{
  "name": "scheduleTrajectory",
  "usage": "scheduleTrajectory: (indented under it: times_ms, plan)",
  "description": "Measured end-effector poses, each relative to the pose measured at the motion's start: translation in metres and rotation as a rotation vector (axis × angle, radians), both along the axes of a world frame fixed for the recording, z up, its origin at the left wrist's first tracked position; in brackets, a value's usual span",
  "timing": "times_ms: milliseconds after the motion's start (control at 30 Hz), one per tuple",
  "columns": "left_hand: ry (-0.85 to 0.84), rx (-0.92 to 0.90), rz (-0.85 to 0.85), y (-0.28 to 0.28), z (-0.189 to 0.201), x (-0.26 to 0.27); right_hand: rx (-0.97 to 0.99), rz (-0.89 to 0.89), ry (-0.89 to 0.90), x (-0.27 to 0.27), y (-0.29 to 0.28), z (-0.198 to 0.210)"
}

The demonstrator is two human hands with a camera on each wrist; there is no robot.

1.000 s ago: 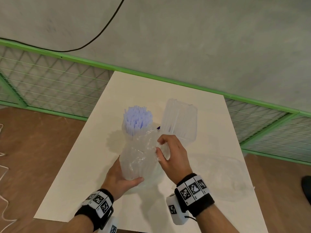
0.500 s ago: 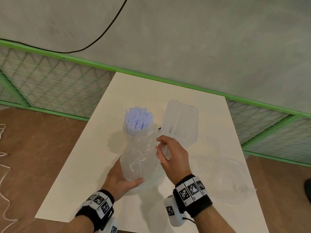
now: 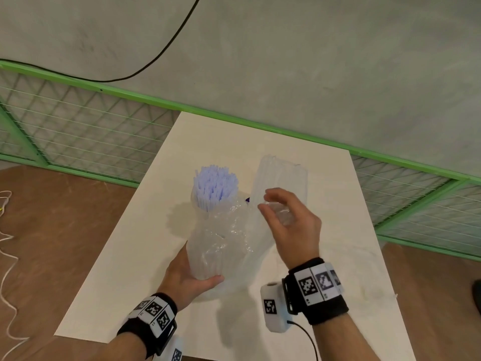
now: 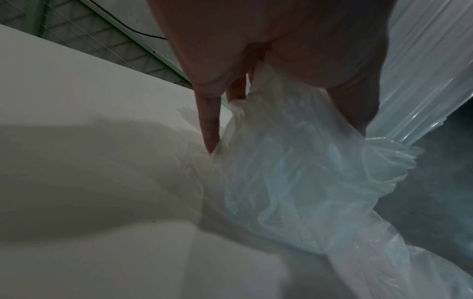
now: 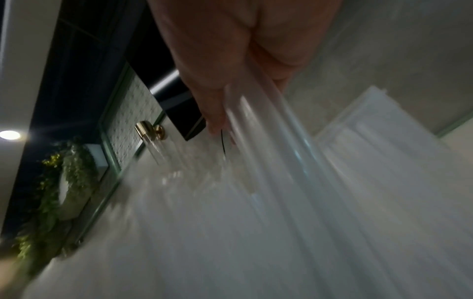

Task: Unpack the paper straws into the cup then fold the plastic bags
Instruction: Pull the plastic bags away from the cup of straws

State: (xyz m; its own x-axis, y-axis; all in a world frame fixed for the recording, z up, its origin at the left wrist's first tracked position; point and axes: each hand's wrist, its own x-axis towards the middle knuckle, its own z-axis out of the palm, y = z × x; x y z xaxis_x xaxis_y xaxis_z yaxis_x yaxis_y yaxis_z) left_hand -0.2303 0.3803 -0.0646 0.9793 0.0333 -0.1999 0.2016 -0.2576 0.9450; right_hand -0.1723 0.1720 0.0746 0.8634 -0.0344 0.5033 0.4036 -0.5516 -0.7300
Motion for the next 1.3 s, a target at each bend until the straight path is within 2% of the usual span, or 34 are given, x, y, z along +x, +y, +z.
scheduleTrajectory:
  times_ms: [167,333,467,600,700,767,833,900,967,1133,1200,1300]
  plan:
    - [0.029,0.011,-0.003,0.002,-0.005,0.001,0.179,-0.043,-0.093,0.020,-0.020,0.052]
    - [0.037,0.021,0.005,0.001,-0.005,0.001,0.353,-0.091,-0.300,0.042,-0.060,0.123]
    - [0.049,0.011,0.025,0.000,-0.005,0.001,0.370,-0.061,-0.310,0.077,-0.084,0.133]
    - [0.066,-0.028,0.056,-0.001,-0.005,0.001,0.216,-0.010,-0.069,0.125,-0.094,0.080]
    - [0.074,-0.050,0.059,-0.001,-0.005,0.000,0.057,0.041,0.144,0.140,-0.096,0.030]
    - [0.077,-0.059,0.064,-0.001,-0.004,-0.001,-0.193,0.102,0.268,0.142,-0.095,0.008]
    - [0.080,-0.062,0.063,-0.002,-0.004,-0.001,-0.526,0.201,0.358,0.146,-0.093,-0.004]
    - [0.080,-0.057,0.060,-0.002,-0.004,-0.002,-0.832,0.243,0.386,0.152,-0.089,-0.005]
    - [0.078,-0.056,0.072,-0.002,-0.006,-0.001,-1.003,0.252,0.380,0.160,-0.085,-0.002]
    - [0.064,-0.046,0.065,-0.001,-0.005,-0.002,-0.978,0.354,0.445,0.176,-0.084,0.005]
    - [0.067,-0.055,0.068,-0.002,-0.004,-0.002,-0.962,0.321,0.430,0.182,-0.081,0.002]
    - [0.080,-0.065,0.069,-0.002,-0.005,-0.002,-0.834,0.315,0.435,0.188,-0.076,0.000]
